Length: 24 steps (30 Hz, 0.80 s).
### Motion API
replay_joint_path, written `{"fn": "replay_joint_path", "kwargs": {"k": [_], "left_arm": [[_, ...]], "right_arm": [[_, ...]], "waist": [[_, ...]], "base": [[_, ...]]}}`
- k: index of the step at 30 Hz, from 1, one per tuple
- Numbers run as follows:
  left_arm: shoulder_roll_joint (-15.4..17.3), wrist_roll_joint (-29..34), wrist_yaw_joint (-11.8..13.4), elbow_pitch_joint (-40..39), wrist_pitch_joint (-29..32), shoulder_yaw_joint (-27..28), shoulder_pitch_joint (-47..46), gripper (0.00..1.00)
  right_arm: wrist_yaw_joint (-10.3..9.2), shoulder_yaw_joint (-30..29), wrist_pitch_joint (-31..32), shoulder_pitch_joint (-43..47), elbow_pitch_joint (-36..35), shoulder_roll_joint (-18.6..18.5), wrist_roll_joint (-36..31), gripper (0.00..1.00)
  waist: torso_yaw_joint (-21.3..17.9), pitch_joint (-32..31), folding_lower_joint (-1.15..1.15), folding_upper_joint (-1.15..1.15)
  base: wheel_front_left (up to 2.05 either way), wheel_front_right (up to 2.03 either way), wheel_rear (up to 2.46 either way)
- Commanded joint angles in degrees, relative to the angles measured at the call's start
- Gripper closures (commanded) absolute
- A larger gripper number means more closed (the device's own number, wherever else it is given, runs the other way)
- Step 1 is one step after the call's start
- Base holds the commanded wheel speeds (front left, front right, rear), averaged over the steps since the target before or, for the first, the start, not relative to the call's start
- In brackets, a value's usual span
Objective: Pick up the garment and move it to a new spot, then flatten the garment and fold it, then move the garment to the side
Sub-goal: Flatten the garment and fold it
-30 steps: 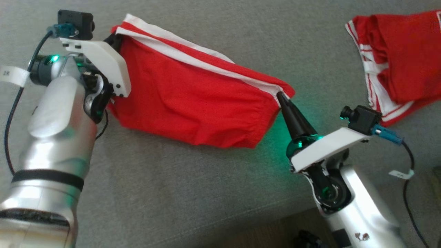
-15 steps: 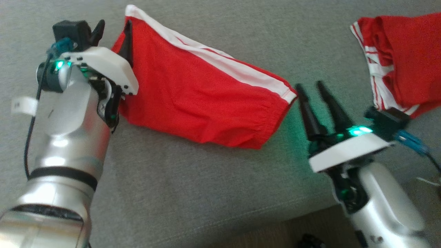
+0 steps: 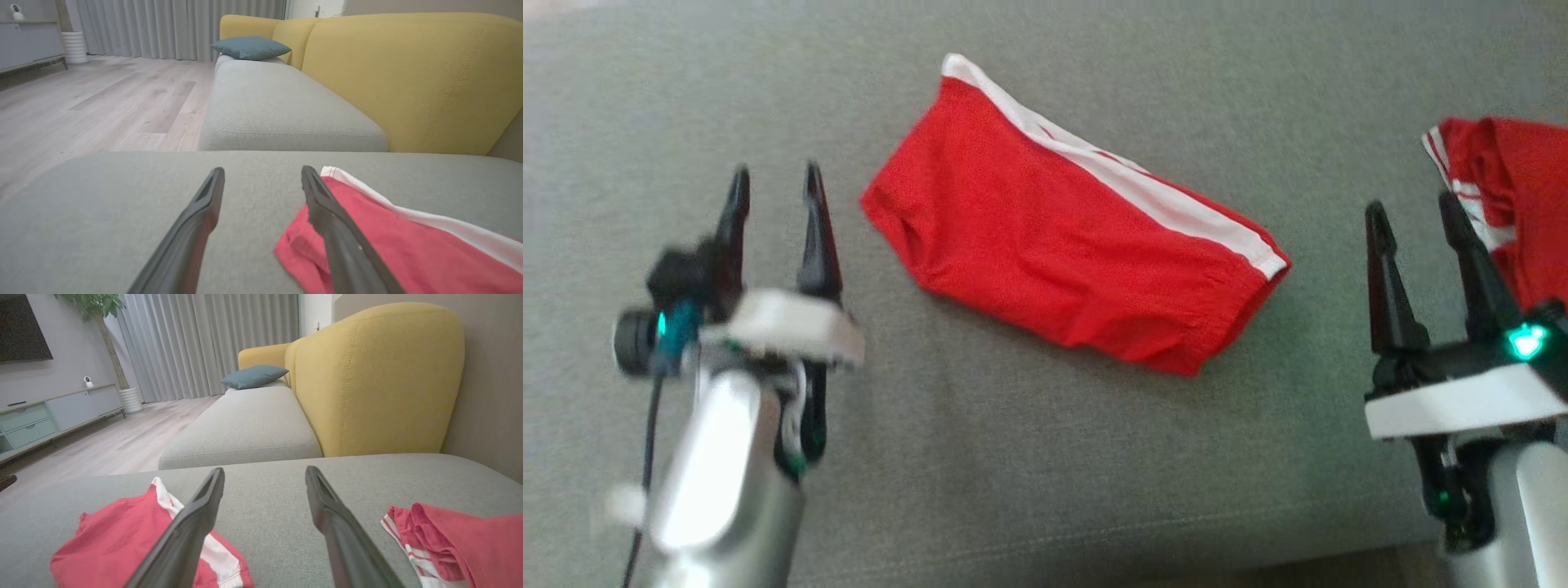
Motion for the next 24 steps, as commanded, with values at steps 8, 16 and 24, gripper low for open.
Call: {"fn": "replay_joint_path", "kwargs": {"k": [8, 16, 24], "left_arm": [[2.2, 1.0, 2.3, -10.7, -0.3, 2.4, 9.9, 0.00], [2.9, 1.1, 3.3, -14.5, 1.0, 1.9, 13.9, 0.00], [3.4, 1.3, 3.5, -15.7, 1.6, 1.3, 14.1, 0.00]], "right_arm": [[0.39, -0.5, 3.3, 5.2, -5.3, 0.9, -1.7, 0.00], [0.39, -1.2, 4.3, 7.4, -6.5, 2.0, -1.7, 0.00], [0.39, -1.1, 4.7, 7.5, -6.7, 2.2, -1.7, 0.00]], "waist": [[3.3, -4.1, 0.00, 0.00], [3.6, -4.9, 0.00, 0.00], [3.3, -4.6, 0.00, 0.00]], "base": [[0.00, 0.00, 0.00], [0.00, 0.00, 0.00], [0.00, 0.00, 0.00]]}}
